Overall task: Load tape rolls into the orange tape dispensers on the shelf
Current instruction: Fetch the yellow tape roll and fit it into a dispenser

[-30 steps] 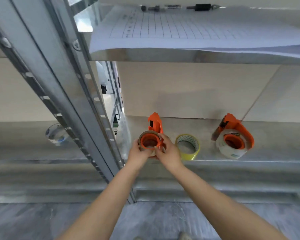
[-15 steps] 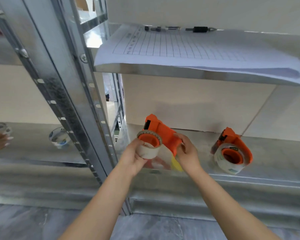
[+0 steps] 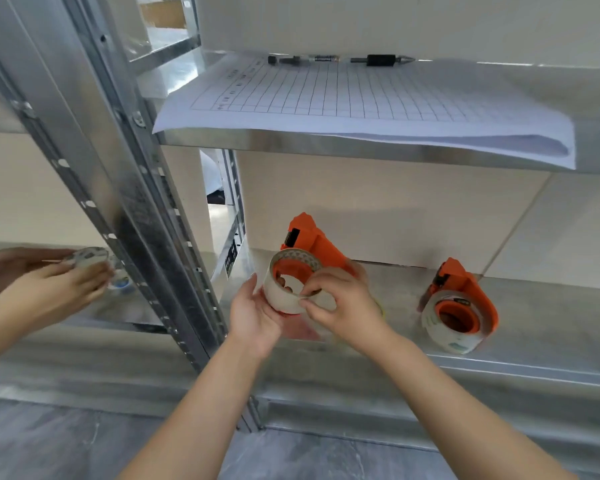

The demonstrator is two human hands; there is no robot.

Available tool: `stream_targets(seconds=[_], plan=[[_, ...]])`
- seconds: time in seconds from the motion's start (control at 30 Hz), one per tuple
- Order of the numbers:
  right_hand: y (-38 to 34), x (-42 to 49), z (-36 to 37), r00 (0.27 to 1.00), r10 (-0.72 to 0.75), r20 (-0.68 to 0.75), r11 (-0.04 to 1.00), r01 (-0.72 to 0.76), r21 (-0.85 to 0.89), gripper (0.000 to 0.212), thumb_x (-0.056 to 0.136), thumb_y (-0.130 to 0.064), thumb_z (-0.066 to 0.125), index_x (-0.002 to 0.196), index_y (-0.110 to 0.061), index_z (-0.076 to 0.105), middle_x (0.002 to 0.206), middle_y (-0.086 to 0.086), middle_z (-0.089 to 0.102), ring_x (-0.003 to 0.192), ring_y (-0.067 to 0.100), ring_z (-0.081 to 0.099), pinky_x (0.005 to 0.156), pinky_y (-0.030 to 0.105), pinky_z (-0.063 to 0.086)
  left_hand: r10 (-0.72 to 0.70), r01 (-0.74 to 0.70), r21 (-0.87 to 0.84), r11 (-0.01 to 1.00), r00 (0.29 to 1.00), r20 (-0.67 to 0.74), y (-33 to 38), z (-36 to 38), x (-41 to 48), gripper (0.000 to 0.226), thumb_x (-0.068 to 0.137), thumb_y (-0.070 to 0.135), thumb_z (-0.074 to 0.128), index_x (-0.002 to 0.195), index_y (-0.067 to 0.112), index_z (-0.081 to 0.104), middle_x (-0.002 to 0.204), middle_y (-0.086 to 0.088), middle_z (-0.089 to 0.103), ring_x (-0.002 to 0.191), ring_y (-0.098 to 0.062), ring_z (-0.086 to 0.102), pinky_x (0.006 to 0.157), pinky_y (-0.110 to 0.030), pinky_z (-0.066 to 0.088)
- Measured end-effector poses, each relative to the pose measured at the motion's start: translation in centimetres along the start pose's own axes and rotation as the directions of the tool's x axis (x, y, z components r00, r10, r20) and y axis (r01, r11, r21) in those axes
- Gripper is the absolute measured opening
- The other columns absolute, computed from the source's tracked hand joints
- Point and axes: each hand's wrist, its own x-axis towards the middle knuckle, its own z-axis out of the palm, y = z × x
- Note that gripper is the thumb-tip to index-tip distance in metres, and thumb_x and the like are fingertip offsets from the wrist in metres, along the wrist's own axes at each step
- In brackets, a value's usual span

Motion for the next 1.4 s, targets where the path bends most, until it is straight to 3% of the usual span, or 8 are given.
stream_targets(seconds=[0.07,0.2,0.43,0.57,0.73,0.97,1.13,1.4], plan=[[0.0,0.6,-0.7,1.000,0.015,0.001,0.987,-0.015,0.158,0.007,0.071,-0.007,0.074,0.074,-0.009,0.068,0.078,-0.008,0.065,0.077,0.004,0.059,0.085,0.020,0.038,0.018,-0.020,-0.020,1.000,0.996,-0.090,-0.3,-0.1,0.4,0.045,0.100,0.027,0.022,0.118,-0.003,0.052,0.105,-0.023,0.064,0.104,-0.029,0.057,0.104,-0.040,0.039],[1.9,2.1,-3.1,0.973,0.215,-0.085,0.910,-0.168,0.380,0.026,0.075,-0.005,0.072,0.074,-0.027,0.061,0.077,-0.012,0.059,0.069,0.000,0.056,0.070,0.014,0.045,0.027,-0.050,-0.096,0.994,0.974,-0.224,-0.2,-0.3,1.0,0.036,0.101,0.018,0.024,0.083,0.007,0.053,0.049,-0.002,0.061,0.057,-0.012,0.055,0.066,-0.025,0.050],[9.4,3.8,-4.6,0.929,0.330,-0.164,0.944,-0.321,0.082,0.008,0.079,-0.010,0.070,0.082,-0.012,0.063,0.084,0.001,0.061,0.077,0.013,0.060,0.069,0.003,0.038,0.032,-0.083,-0.193,0.978,0.966,-0.256,0.4,-0.8,1.3,0.037,0.102,0.020,0.023,0.079,0.010,0.050,0.075,-0.004,0.050,0.072,-0.014,0.051,0.079,-0.034,0.050],[12.7,3.8,-2.4,0.906,0.423,-0.014,0.901,-0.423,-0.101,0.013,0.078,-0.013,0.070,0.088,-0.006,0.066,0.096,0.012,0.068,0.093,0.026,0.061,0.073,0.016,0.034,0.017,-0.075,-0.208,0.975,0.964,-0.267,0.2,-0.6,0.9,0.035,0.102,0.020,0.024,0.083,0.010,0.051,0.074,-0.003,0.049,0.070,-0.012,0.051,0.051,-0.030,0.059],[14.2,3.3,-0.3,0.878,0.476,0.058,0.871,-0.460,-0.173,0.012,0.077,-0.013,0.069,0.086,-0.006,0.067,0.098,0.012,0.067,0.094,0.026,0.060,0.070,0.020,0.032,0.007,-0.050,-0.163,0.985,0.968,-0.250,0.1,-0.9,0.4,0.030,0.102,0.023,0.024,0.115,0.008,0.047,0.100,-0.012,0.053,0.091,-0.023,0.057,0.071,-0.041,0.057],[15.0,2.2,0.0,0.853,0.496,0.162,0.865,-0.470,-0.176,0.011,0.083,-0.012,0.060,0.084,-0.007,0.070,0.094,0.010,0.072,0.091,0.024,0.065,0.067,0.018,0.034,0.017,-0.061,-0.142,0.988,0.958,-0.287,-0.1,-1.9,-0.3,0.032,0.102,0.025,0.028,0.088,0.012,0.054,0.082,-0.007,0.057,0.081,-0.019,0.061,0.068,-0.038,0.059],[12.1,0.6,-1.4,0.915,0.402,0.020,0.913,-0.400,-0.082,0.015,0.088,-0.017,0.057,0.092,-0.010,0.070,0.096,0.006,0.071,0.089,0.019,0.062,0.076,0.025,0.041,0.024,-0.059,-0.110,0.992,0.955,-0.296,-0.2,-2.3,-0.4,0.037,0.102,0.024,0.025,0.129,0.007,0.044,0.115,-0.016,0.055,0.116,-0.029,0.056,0.090,-0.044,0.051],[8.7,-5.4,0.1,0.897,0.311,0.314,0.913,-0.191,-0.360,0.029,0.078,-0.040,0.061,0.098,-0.021,0.070,0.097,0.000,0.074,0.091,0.024,0.064,0.079,0.034,0.049,0.010,-0.028,-0.047,0.999,0.940,-0.342,-1.1,-1.9,-0.3,0.043,0.103,0.025,0.023,0.135,0.002,0.041,0.137,-0.024,0.049,0.129,-0.035,0.048,0.107,-0.046,0.039]])
